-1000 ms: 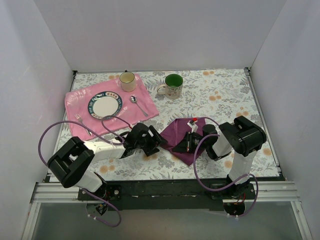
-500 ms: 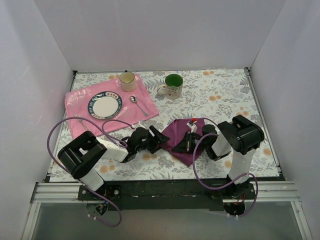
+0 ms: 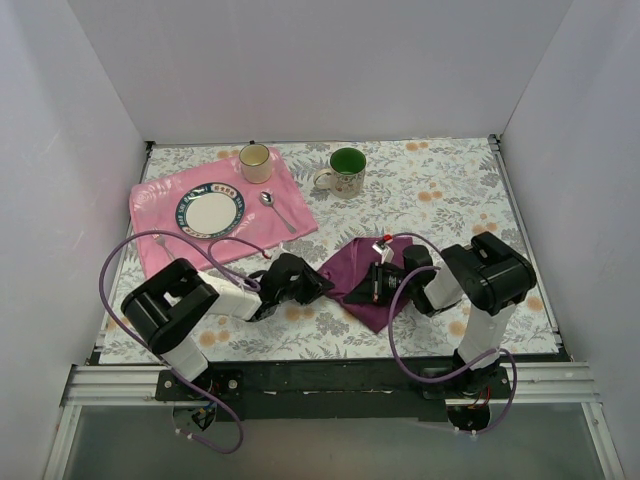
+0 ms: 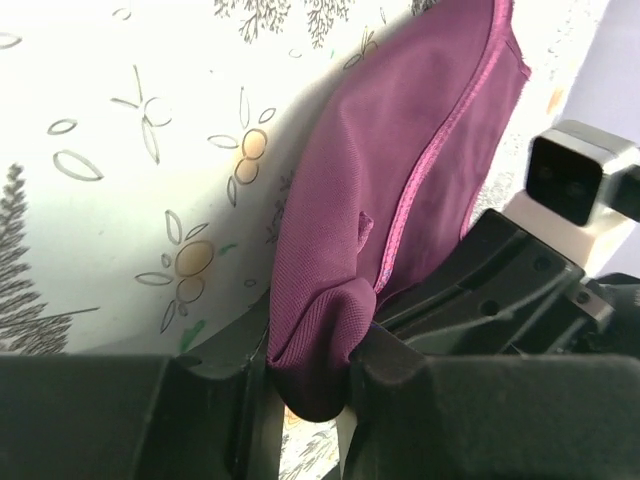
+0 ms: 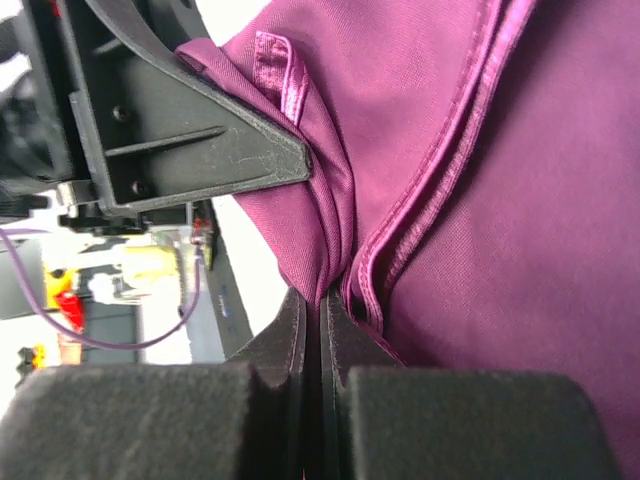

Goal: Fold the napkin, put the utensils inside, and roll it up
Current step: Roll the napkin with the utensil

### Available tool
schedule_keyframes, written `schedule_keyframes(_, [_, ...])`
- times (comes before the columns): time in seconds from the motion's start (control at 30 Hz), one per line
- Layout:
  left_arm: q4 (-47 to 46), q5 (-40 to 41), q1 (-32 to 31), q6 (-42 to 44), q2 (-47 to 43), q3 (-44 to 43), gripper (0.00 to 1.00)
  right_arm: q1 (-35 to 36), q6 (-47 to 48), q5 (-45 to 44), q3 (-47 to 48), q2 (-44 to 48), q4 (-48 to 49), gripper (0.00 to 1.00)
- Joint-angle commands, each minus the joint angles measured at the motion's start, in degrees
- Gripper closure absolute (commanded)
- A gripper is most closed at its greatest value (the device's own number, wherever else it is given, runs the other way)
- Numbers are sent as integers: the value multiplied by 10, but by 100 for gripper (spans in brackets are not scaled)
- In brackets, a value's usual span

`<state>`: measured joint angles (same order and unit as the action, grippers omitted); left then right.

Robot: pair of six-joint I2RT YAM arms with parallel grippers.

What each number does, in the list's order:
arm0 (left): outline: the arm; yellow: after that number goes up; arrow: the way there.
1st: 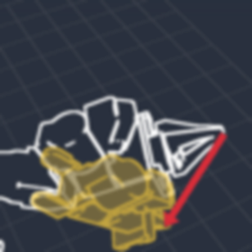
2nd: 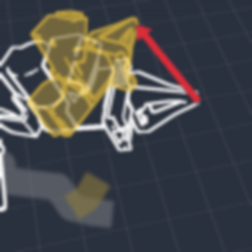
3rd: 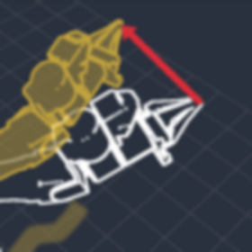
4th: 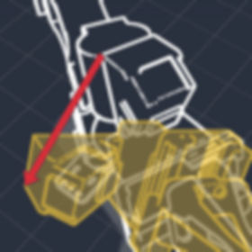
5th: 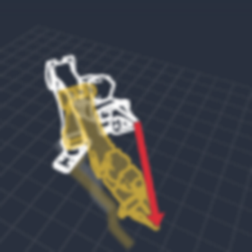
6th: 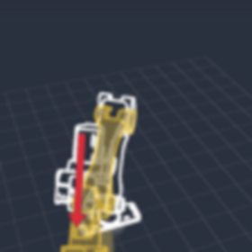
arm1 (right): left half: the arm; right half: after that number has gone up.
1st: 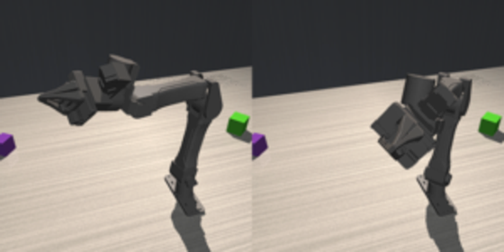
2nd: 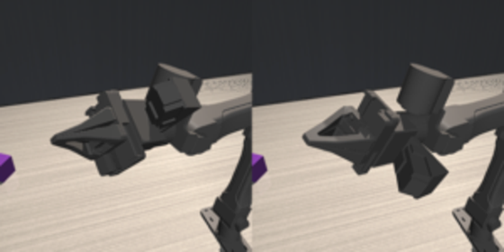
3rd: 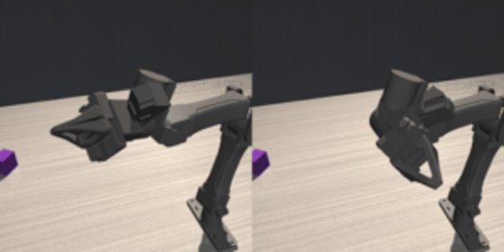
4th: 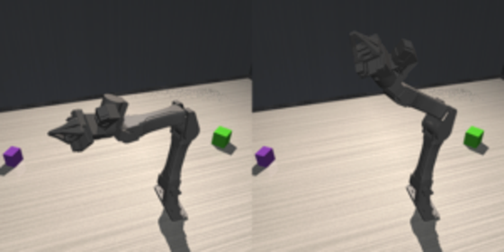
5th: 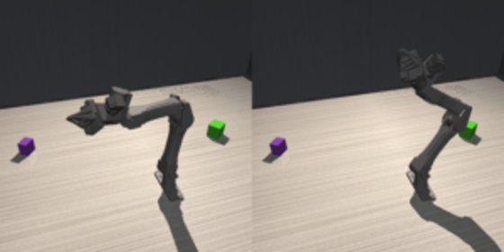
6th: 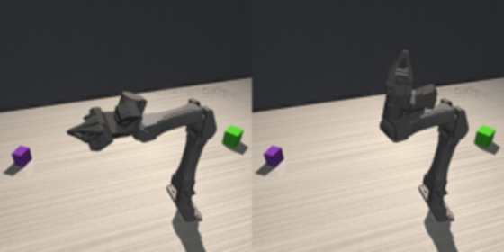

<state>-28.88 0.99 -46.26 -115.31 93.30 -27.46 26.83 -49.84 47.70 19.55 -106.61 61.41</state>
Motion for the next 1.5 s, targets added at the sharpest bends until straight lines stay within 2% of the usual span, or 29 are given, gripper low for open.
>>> schedule_keyframes(0.0, [162, 27, -2, 7, 0, -61, 85, 2, 157, -75, 42, 48, -269, 99])
schedule_keyframes(0.03, [201, 20, -2, 8, 7, -80, 86, 2, 204, -86, 54, 61, -306, 98])
schedule_keyframes(0.07, [217, 14, -2, 10, 9, -92, 89, 3, 231, -113, 68, 75, -388, 93])
schedule_keyframes(0.13, [258, 6, -2, 16, 15, -120, 94, 5, 276, -145, 110, 115, -466, 85])
schedule_keyframes(0.17, [270, -5, -2, 16, 22, -129, 94, 9, 320, -174, 125, 127, -501, 77])
schedule_keyframes(0.2, [283, -8, -2, 17, 25, -137, 94, 11, 337, -189, 139, 147, -565, 73])
schedule_keyframes(0.27, [314, -23, -2, 21, 29, -161, 96, 28, 379, -246, 177, 170, -612, 61])
schedule_keyframes(0.3, [325, -29, -2, 21, 31, -172, 96, 37, 391, -268, 192, 192, -667, 58])
schedule_keyframes(0.33, [342, -31, -2, 26, 32, -189, 97, 59, 400, -291, 216, 202, -688, 52])
schedule_keyframes(0.5, [380, -47, -2, 39, 48, -229, 97, 148, 425, -463, 261, 263, -755, 41])
schedule_keyframes(0.53, [388, -48, -2, 40, 50, -232, 97, 181, 429, -492, 265, 270, -761, 26])
schedule_keyframes(0.57, [392, -49, -2, 44, 51, -235, 97, 195, 432, -536, 263, 282, -760, 25])
schedule_keyframes(0.63, [396, -55, -1, 47, 51, -238, 97, 227, 452, -570, 251, 289, -741, 24])
schedule_keyframes(0.73, [402, -62, -1, 46, 51, -237, 97, 258, 466, -608, 224, 296, -698, 26])
schedule_keyframes(0.97, [411, -70, 3, 44, 50, -242, 97, 300, 459, -637, 159, 268, -605, 33])
schedule_keyframes(1.1, [412, -80, 6, 42, 46, -241, 97, 311, 433, -662, 150, 243, -589, 35])
schedule_keyframes(1.2, [412, -86, 10, 39, 43, -240, 97, 316, 405, -679, 151, 218, -601, 42])
schedule_keyframes(1.3, [413, -92, 15, 38, 37, -240, 97, 321, 369, -691, 159, 197, -613, 59])
schedule_keyframes(1.33, [414, -92, 16, 39, 33, -240, 97, 322, 358, -686, 157, 195, -627, 70])
schedule_keyframes(1.43, [422, -88, 26, 46, 15, -235, 94, 321, 336, -652, 129, 209, -591, 83])
schedule_keyframes(1.47, [422, -89, 34, 52, 11, -227, 88, 318, 334, -643, 113, 218, -581, 86])
